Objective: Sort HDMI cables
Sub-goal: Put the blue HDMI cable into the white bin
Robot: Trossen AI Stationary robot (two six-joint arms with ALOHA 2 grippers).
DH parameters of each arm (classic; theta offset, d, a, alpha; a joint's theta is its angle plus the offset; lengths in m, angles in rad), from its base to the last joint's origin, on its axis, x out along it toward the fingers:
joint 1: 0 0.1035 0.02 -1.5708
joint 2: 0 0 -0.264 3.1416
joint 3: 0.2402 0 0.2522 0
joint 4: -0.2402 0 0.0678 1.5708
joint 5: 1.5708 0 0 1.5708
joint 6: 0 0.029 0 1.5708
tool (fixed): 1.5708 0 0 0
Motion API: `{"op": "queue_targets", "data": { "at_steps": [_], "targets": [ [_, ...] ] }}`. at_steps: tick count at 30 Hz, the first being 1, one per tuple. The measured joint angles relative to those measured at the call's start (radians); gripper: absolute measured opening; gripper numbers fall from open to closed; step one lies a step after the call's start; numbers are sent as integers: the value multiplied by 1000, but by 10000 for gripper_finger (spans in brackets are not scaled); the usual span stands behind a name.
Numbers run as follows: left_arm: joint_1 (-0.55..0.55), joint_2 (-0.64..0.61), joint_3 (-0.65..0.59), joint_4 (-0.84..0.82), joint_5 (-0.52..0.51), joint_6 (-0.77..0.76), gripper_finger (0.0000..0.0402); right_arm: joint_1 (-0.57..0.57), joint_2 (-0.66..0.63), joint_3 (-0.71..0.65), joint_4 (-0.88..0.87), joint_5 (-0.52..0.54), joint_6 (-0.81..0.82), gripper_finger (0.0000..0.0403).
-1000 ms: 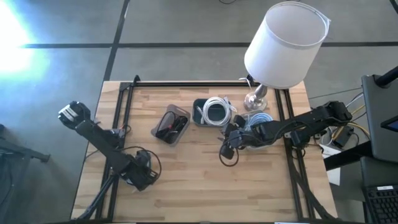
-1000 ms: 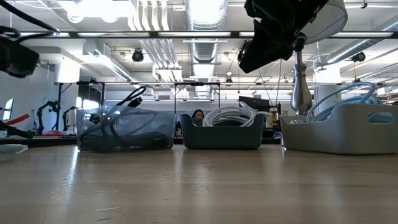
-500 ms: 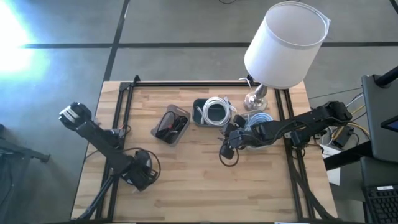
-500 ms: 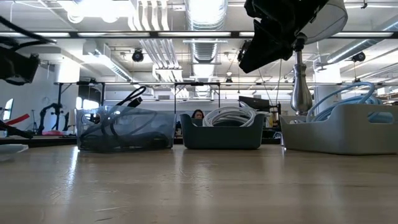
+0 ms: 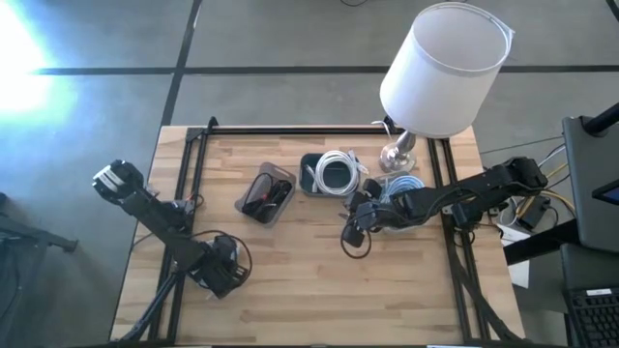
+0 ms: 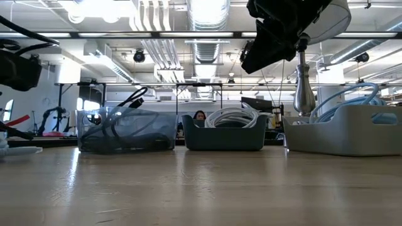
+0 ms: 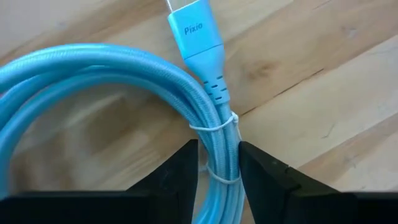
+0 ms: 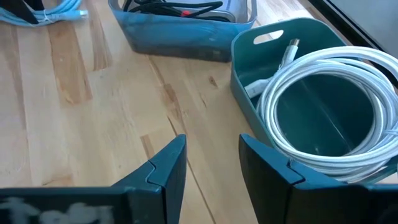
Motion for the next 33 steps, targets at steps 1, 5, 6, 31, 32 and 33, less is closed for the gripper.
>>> {"op": "queue_targets", "data": {
  "at_steps": [1,5,6,31,32,33],
  "targets": [
    [0,0,0,2,-7,6,117,0,0,0,0,0,0,140],
    [0,1,-2,38,-38,50,86,0,0,0,5,0,-1,135],
    [1,2,-2,54,-49,62,76,0,0,0,13,-1,-1,134],
    [85,3,200,113,-419,506,43,0,-1,-310,747,-152,316,111],
    [92,3,216,114,-447,549,44,0,-1,-311,754,-152,320,109],
    [98,2,231,115,-476,593,44,0,-1,-312,759,-152,322,108]
  ]
}}
